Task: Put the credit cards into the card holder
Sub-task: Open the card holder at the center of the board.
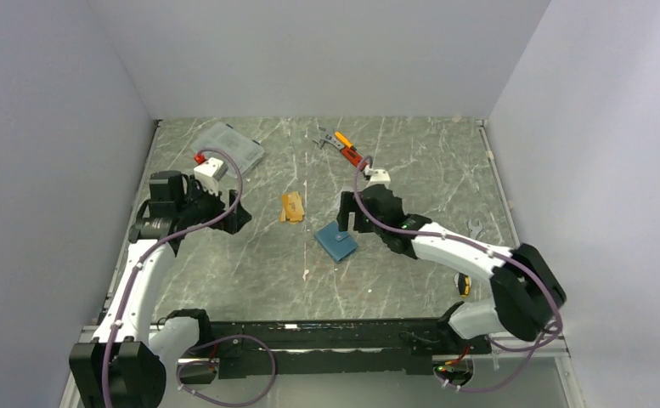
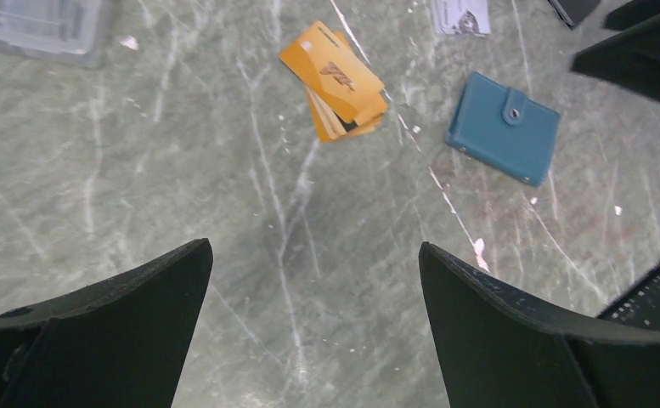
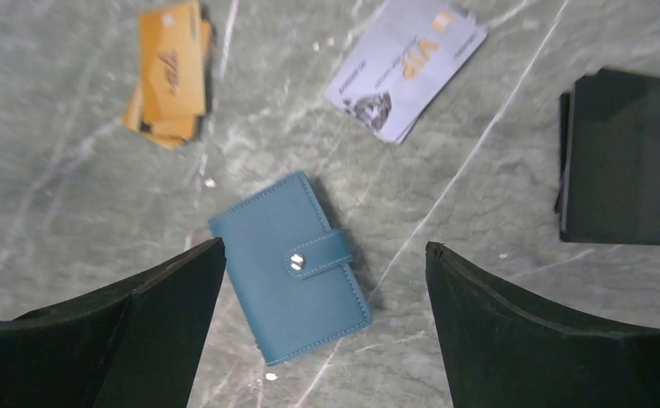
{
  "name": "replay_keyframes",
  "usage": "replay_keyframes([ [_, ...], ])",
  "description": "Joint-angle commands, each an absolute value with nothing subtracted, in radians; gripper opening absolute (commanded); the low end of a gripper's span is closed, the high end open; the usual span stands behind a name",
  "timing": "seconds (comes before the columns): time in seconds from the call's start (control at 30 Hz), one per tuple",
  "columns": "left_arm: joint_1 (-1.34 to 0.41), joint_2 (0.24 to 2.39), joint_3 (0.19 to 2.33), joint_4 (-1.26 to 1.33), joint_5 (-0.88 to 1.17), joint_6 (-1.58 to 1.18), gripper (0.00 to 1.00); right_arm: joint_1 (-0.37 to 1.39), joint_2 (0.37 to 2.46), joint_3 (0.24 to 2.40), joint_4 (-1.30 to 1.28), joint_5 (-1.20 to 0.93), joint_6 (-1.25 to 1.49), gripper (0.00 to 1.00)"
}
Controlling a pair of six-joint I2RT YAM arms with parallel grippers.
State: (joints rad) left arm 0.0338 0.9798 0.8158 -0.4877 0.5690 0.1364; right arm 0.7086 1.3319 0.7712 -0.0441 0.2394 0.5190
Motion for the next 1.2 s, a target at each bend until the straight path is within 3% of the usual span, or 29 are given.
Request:
replay_keyframes([
  [0.0, 0.007, 0.991, 0.767, -0.465, 0.628, 0.075, 0.99, 0.718, 1.431, 0.791, 0.024, 0.189, 0.527, 0.89],
  [0.27, -0.089, 1.053, 0.736, -0.405, 0.643, -0.062, 0.99, 0.751, 1.564, 0.803, 0.06, 0.145, 0.541, 0.83],
  [0.4, -0.132, 1.096, 0.713, -0.359, 0.628, -0.125, 0.99, 0.774, 1.584, 0.778, 0.069, 0.148, 0.571, 0.76],
  [0.77, -0.31, 1.294, 0.779, -0.339, 0.572, -0.189, 0.99, 0.804, 1.543, 0.659, 0.074, 0.155, 0.688, 0.56],
  [0.97, -0.398, 1.396, 0.787, -0.246, 0.586, -0.241, 0.98, 0.818, 1.478, 0.608, 0.069, 0.145, 0.744, 0.53],
  [1.17, -0.444, 1.507, 0.803, -0.109, 0.608, -0.322, 0.94, 0.817, 1.466, 0.57, 0.103, 0.112, 0.789, 0.27],
])
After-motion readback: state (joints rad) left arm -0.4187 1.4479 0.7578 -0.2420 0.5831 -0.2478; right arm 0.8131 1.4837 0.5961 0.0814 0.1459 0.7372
